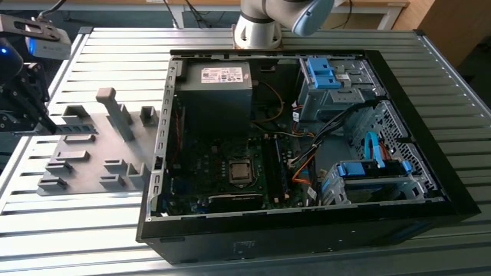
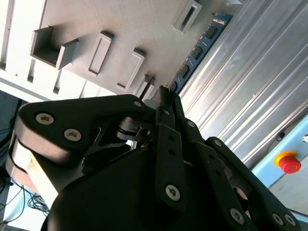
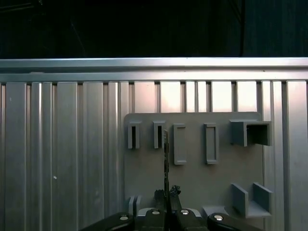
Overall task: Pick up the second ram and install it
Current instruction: 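Pick up the second ram and move it above second insertion slot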
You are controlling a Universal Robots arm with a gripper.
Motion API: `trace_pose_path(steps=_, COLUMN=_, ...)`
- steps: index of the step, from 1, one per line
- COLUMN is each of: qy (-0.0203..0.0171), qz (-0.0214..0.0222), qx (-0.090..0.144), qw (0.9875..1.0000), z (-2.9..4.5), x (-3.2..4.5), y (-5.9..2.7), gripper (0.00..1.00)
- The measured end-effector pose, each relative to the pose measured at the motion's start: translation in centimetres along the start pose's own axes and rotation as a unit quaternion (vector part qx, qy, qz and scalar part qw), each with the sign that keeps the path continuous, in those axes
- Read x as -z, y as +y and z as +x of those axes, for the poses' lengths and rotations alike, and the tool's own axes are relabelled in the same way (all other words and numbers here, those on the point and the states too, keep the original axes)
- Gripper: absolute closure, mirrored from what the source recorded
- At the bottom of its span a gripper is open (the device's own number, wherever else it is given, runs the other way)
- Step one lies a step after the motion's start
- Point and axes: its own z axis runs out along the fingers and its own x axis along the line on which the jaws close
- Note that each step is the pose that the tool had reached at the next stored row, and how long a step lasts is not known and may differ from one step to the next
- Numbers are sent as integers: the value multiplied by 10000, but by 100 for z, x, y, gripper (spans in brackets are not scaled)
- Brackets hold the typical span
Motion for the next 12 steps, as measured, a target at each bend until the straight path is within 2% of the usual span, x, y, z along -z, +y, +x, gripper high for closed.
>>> trace_pose_path(steps=2, qy=0, qz=1, qx=0, qw=10000, z=-1, x=28, y=0, gripper=86)
trace_pose_path(steps=12, qy=4, qz=0, qx=58, qw=10000, z=0, x=34, y=1, gripper=86)
